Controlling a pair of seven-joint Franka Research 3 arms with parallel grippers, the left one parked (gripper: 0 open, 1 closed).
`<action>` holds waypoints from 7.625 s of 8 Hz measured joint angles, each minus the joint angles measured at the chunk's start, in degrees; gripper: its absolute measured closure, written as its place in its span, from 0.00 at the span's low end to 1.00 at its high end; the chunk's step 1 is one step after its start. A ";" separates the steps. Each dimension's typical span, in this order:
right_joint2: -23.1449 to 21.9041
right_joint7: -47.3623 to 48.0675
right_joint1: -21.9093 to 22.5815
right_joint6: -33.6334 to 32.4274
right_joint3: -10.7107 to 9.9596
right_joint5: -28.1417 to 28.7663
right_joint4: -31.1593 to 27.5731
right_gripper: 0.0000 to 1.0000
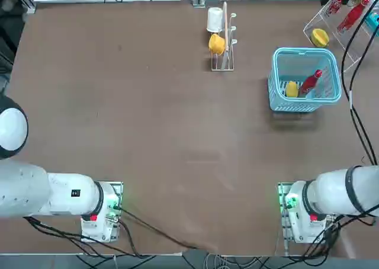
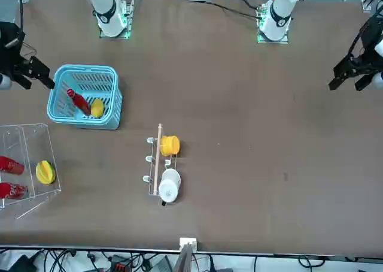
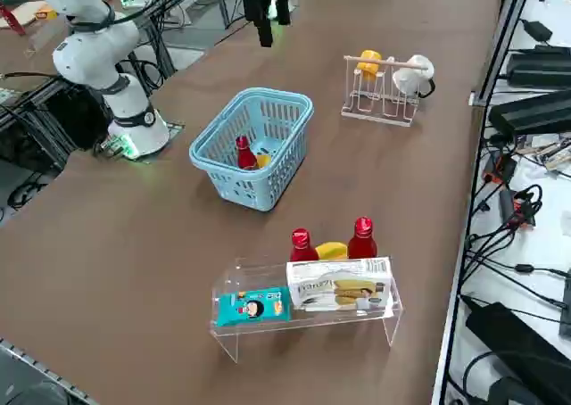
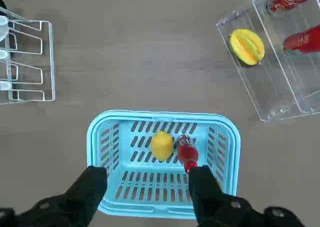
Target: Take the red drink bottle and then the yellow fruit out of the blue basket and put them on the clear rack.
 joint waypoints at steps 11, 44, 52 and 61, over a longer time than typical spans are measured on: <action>2.40 -5.45 -2.04 5.99 -0.24 -3.50 -8.89 0.00; 2.12 -13.86 -6.58 -7.21 0.43 -5.60 -0.37 0.63; 16.63 -45.07 -10.62 4.40 -0.55 -22.54 6.69 0.63; 23.99 -60.53 -19.27 20.00 -0.77 -24.84 7.35 0.63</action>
